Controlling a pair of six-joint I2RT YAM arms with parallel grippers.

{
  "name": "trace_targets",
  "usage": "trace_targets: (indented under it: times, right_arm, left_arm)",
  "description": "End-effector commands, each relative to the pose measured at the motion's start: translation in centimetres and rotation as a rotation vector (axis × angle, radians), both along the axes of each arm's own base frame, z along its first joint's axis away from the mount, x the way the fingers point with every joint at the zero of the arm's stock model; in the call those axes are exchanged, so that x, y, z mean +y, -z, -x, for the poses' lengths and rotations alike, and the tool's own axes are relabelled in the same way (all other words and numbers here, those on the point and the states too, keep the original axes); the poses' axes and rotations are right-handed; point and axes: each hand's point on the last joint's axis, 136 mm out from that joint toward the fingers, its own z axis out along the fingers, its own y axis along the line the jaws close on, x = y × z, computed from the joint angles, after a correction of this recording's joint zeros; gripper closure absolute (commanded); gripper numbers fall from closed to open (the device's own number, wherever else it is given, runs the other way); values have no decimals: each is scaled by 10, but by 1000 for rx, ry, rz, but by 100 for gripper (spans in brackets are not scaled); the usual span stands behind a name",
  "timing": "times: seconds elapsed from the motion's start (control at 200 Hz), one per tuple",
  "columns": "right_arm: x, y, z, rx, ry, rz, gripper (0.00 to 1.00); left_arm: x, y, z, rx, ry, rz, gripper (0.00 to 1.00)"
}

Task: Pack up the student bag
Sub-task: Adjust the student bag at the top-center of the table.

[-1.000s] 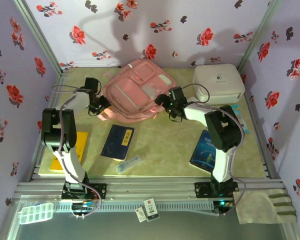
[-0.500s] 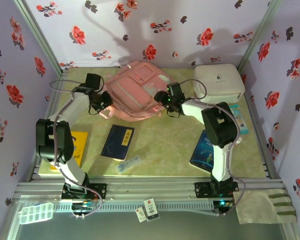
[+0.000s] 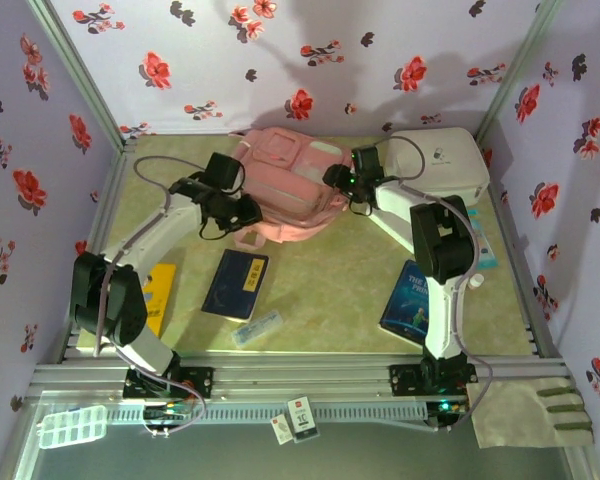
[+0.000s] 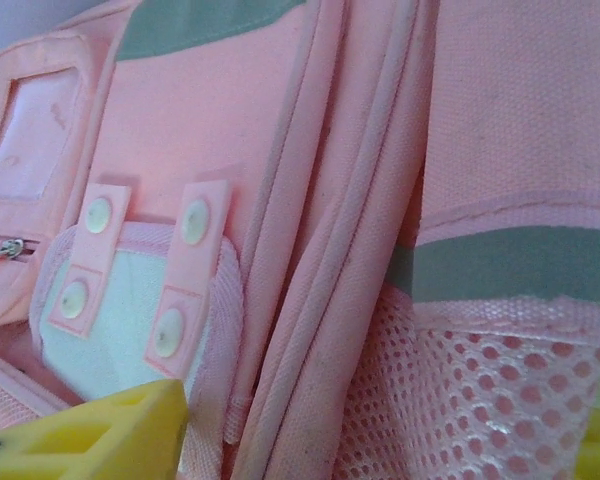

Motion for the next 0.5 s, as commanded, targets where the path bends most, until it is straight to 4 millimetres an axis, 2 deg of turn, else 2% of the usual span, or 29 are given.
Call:
trace_targets:
  times: [0.0, 0.085, 0.15, 0.26, 0.37, 0.495]
  right_arm:
    - [-2, 1, -5, -13, -75, 38, 31]
    - [-15, 3, -6, -1, -69, 72, 30]
    - [-25, -4, -4, -6, -73, 90, 29]
    - [-39, -20, 9, -37, -110, 151, 24]
    - [-45, -29, 32, -59, -175, 205, 21]
    - [-45, -21, 60, -59, -245, 214, 23]
  left_arm:
    - [-9, 5, 18, 36, 81, -10, 63]
    - [1, 10, 21, 46, 100, -82, 50]
    - [12, 10, 21, 39, 116, -156, 41]
    - [24, 3, 14, 0, 154, -259, 33]
    - [18, -5, -2, -57, 204, -277, 26]
    - [2, -6, -30, -118, 232, -266, 21]
